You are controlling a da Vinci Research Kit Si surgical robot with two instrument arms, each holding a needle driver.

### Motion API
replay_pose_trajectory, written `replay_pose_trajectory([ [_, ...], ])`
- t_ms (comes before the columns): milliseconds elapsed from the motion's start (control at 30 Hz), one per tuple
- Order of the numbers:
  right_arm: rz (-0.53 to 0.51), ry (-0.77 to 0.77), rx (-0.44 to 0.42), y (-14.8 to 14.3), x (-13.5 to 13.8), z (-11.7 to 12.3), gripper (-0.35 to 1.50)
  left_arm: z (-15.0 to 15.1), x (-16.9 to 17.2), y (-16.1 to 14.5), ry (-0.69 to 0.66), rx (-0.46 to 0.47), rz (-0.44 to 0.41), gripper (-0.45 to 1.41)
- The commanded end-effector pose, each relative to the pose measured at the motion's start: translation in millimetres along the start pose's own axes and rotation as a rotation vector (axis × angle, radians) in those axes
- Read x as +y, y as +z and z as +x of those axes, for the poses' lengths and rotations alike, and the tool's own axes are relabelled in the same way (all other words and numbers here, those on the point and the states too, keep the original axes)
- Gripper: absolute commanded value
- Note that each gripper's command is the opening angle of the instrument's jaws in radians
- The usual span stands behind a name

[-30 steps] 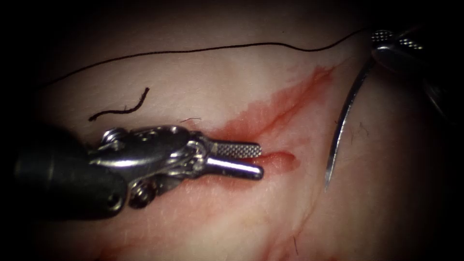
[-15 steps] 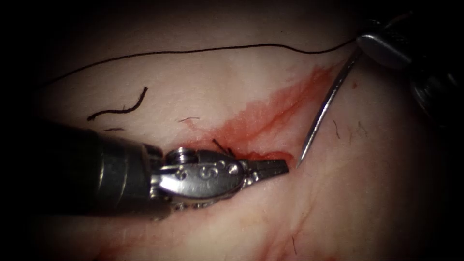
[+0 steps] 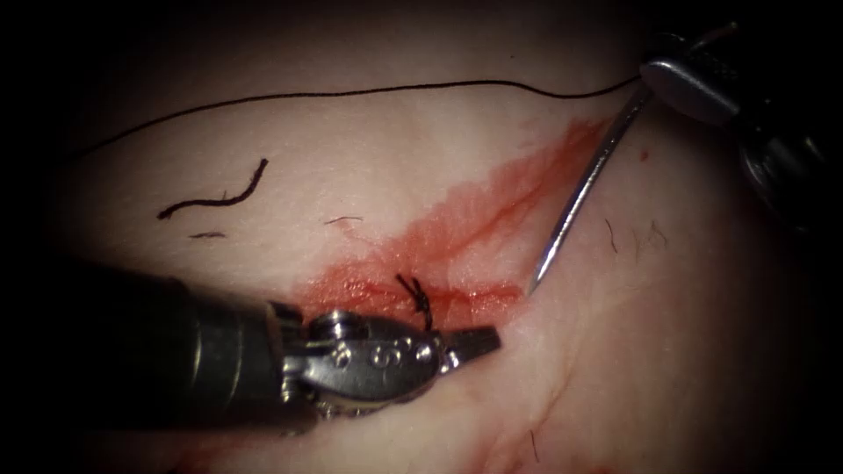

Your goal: Wound Closure

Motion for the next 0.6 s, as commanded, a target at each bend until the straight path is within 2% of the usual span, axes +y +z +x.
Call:
replay_pose_trajectory([
  [33, 0.002, -0.011, 0.002, 1.0, 0.0, 0.1, -0.35, 0.0, -0.2, 0.7, 0.004, -0.018, 0.009, -0.45],
  [167, 0.001, -0.035, 0.001, 1.1, 0.1, 0.2, -0.35, -0.1, -0.5, 0.5, 0.004, -0.022, 0.02, -0.45],
  [300, 0.001, -0.053, 0.0, 1.0, 0.2, 0.1, -0.35, 2.4, -1.3, -0.7, -0.029, 0.012, 0.094, -0.45],
  [400, 0.004, -0.053, 0.001, 1.1, 0.1, 0.1, -0.35, 3.0, -1.7, -1.2, -0.056, 0.023, 0.134, -0.45],
  [467, 0.009, -0.06, 0.003, 1.3, -0.1, 0.0, -0.35, 2.8, -2.0, -1.1, -0.055, 0.021, 0.167, -0.45],
  [600, 0.012, -0.071, 0.004, 1.4, -0.4, 0.1, -0.35, 1.6, -1.9, -0.4, -0.042, -0.002, 0.168, -0.45],
])
